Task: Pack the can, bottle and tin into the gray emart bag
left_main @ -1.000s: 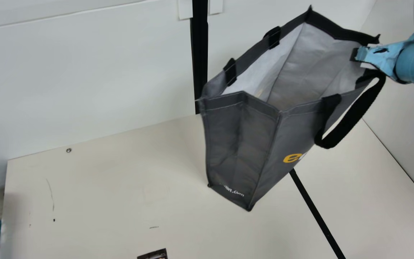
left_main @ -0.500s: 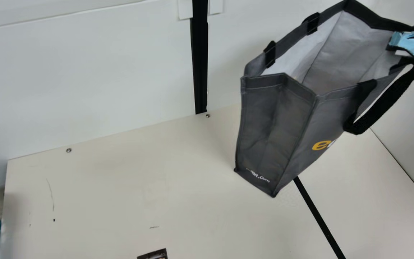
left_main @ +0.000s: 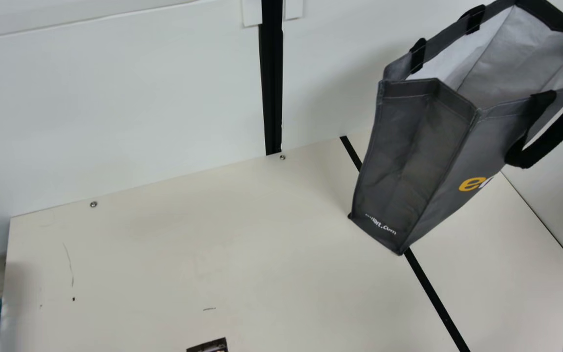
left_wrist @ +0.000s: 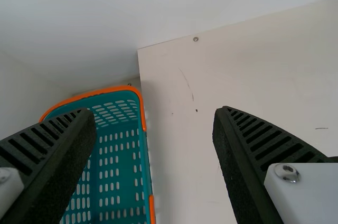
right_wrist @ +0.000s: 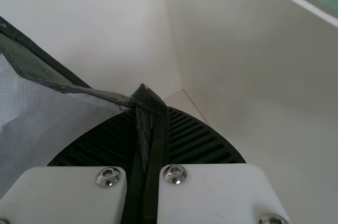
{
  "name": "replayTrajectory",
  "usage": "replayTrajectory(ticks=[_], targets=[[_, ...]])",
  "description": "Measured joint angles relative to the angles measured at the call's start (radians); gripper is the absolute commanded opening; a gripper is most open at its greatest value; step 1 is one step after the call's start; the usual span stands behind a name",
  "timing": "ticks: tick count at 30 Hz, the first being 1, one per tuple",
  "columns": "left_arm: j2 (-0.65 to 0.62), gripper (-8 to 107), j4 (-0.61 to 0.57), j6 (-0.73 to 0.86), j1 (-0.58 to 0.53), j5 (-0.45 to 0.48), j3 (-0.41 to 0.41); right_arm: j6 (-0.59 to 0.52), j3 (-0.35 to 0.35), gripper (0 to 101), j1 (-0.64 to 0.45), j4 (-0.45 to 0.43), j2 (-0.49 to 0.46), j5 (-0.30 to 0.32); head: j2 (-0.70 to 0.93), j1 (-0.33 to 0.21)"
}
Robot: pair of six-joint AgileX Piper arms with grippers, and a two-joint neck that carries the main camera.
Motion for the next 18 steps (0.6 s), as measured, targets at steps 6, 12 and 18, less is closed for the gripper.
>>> replayTrajectory(ticks=[6,12,18], targets=[[0.000,90,0.000,0.000,0.000,0.000,0.000,0.036,-0.112,0,-0.012,-0.027,0.080,0.035,-0.002,0.000],[0.000,90,0.000,0.000,0.000,0.000,0.000,0.065,-0.220,0,-0.012,-0.047,0.158,0.053,-0.002,0.000],[0.000,90,0.000,0.000,0.000,0.000,0.000,0.074,-0.283,0,0.004,-0.041,0.213,0.049,-0.002,0.000]])
